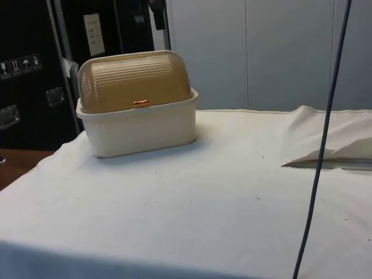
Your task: Open the lid, then close it.
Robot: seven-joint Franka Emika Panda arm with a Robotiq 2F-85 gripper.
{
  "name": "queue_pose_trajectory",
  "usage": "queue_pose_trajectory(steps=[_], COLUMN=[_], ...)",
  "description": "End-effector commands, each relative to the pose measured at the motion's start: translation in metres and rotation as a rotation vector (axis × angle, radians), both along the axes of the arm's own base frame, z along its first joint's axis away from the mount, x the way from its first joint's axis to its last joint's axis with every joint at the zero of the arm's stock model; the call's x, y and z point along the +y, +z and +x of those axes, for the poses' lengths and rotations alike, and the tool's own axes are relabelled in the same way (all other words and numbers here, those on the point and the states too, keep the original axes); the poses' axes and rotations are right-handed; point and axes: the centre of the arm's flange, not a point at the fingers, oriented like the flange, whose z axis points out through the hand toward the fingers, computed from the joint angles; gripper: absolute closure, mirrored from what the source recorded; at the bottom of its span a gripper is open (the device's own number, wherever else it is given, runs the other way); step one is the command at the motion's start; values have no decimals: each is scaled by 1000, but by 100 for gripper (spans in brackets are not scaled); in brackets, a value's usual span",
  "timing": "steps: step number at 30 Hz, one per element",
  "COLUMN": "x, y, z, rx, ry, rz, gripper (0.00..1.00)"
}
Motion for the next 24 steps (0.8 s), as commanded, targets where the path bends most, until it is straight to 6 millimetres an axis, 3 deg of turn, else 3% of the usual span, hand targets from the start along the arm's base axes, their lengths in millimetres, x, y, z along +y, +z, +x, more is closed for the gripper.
queue_pose_trajectory(steps=[1,7,9,10,15,16,19,24], x=[0,0,0,0,0,0,1,7], y=[0,-1,0,0,0,-1,0,7], z=[1,1,0,1,1,1,0,-6], rx=[2,3,0,2,3,4,0,-33], ry=[0,0,0,0,0,0,1,4], rz=[0,0,0,0,0,0,0,-2], gripper=[1,34,51,51,81,92,100,100])
